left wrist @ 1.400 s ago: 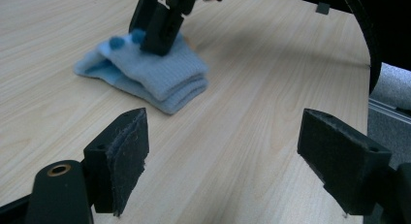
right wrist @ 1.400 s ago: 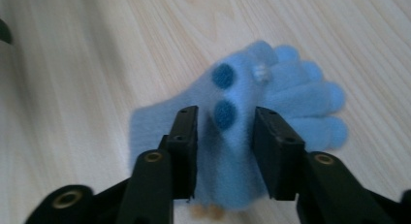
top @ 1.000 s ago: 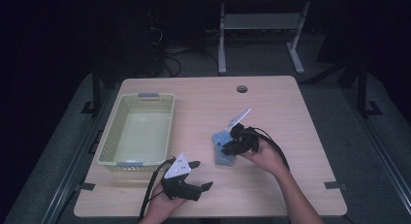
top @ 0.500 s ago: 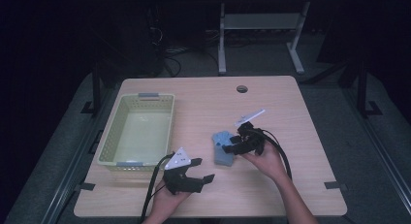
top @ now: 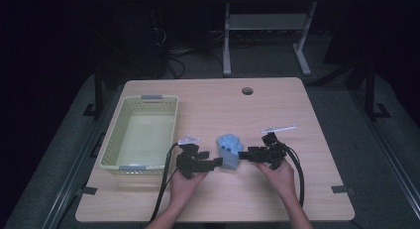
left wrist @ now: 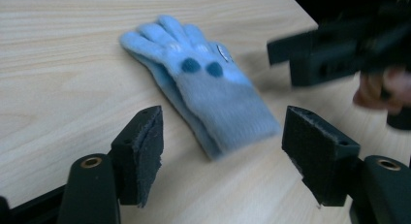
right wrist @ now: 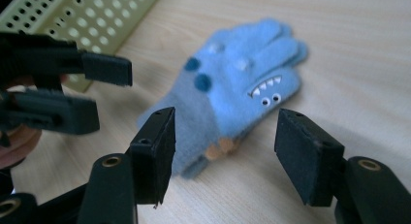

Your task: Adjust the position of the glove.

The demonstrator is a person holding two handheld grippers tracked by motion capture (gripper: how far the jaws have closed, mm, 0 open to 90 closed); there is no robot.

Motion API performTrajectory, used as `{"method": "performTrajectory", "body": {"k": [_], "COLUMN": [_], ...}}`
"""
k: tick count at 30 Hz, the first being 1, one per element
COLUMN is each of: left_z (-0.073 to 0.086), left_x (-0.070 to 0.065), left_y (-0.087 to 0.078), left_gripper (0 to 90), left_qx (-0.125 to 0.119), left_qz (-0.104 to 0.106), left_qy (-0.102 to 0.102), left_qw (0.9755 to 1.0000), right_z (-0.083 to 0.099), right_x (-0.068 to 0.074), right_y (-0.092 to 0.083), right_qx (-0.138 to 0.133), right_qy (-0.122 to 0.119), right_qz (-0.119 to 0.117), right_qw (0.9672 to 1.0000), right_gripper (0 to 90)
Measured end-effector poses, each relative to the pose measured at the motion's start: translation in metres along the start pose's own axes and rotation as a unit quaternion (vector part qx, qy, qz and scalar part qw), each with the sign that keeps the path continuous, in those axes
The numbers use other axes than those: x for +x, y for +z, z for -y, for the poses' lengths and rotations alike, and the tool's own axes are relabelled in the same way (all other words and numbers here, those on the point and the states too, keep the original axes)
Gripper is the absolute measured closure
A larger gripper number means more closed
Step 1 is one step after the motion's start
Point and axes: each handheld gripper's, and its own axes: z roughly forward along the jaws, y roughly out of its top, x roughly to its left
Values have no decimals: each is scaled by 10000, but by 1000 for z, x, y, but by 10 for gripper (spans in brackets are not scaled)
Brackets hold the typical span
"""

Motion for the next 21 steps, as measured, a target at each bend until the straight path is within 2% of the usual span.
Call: {"method": "performTrajectory", "body": {"k": [3, 6, 9, 14, 17, 21], "left_z": [-5, -10, -13, -14, -14, -12], "left_x": [3, 7, 10, 10, 13, 15], "left_y": [4, 12, 18, 25, 30, 34], "left_gripper": [323, 332, 336, 360, 388, 417], "left_qx": [-51, 113, 150, 207, 242, 345], "left_qz": [36, -3, 12, -151, -159, -137], "left_qy": [-255, -439, -648, -717, -849, -916], "left_qw": [9997, 9990, 9978, 9971, 9960, 9951], "right_z": [3, 5, 6, 6, 6, 6], "right_x": [-3, -4, -5, -8, -10, -12], "right_y": [6, 12, 17, 22, 22, 25], "right_qx": [0, 70, 112, 114, 65, 38], "right_qy": [198, 320, 400, 627, 735, 848], "right_qz": [-52, 1, 22, -46, -45, -131], "right_qw": [9998, 9995, 9991, 9980, 9973, 9963], "right_gripper": [406, 415, 429, 459, 481, 509]}}
